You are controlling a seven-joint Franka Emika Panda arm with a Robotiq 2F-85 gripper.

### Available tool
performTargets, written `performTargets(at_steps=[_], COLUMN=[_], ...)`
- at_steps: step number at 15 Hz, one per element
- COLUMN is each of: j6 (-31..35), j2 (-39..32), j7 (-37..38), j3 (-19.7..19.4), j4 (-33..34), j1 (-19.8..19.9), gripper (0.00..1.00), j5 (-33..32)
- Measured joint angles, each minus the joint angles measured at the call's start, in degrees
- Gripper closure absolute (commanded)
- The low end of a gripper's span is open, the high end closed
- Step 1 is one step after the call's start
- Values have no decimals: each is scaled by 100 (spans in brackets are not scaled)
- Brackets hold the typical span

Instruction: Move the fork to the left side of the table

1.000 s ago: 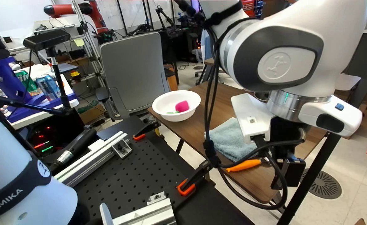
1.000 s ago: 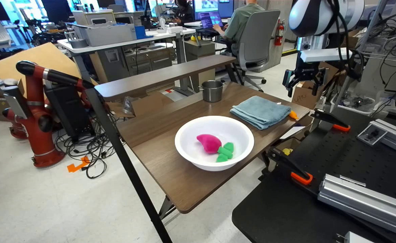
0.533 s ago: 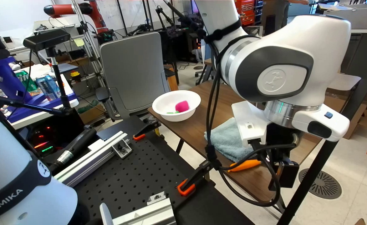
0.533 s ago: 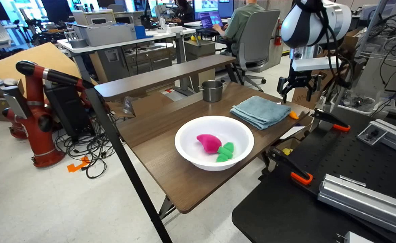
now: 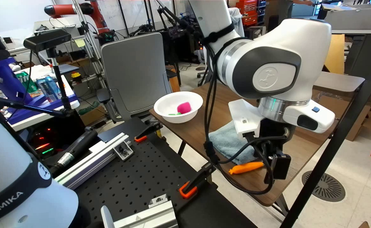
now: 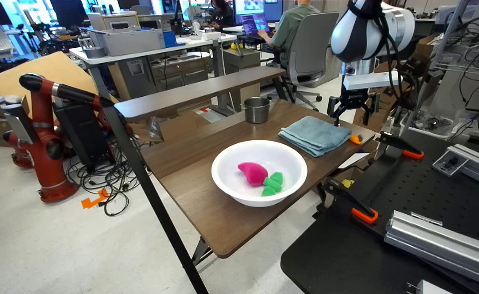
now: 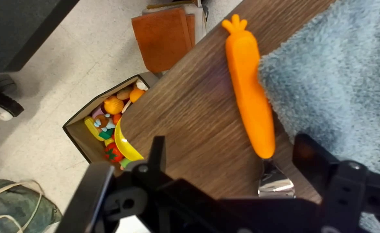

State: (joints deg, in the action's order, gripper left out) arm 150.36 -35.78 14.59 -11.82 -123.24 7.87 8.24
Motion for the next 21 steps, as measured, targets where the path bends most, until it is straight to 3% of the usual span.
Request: performTargets(at_steps=[6,7,8,17,18,21], j6=[0,0,0,-69,-71,-84], j2=[-214,-234,-248,-268,-268,-267], j7=[97,111,120,127,127,127], j3=[-26,-33,-37,-144,-166,-183], j4=[120,140,153,218,217,217], j1=[-23,-23,-23,-60,-60,-61], gripper=[0,25,26,93,98,94], j5=[-4,-4,-4,-145,-176,-219])
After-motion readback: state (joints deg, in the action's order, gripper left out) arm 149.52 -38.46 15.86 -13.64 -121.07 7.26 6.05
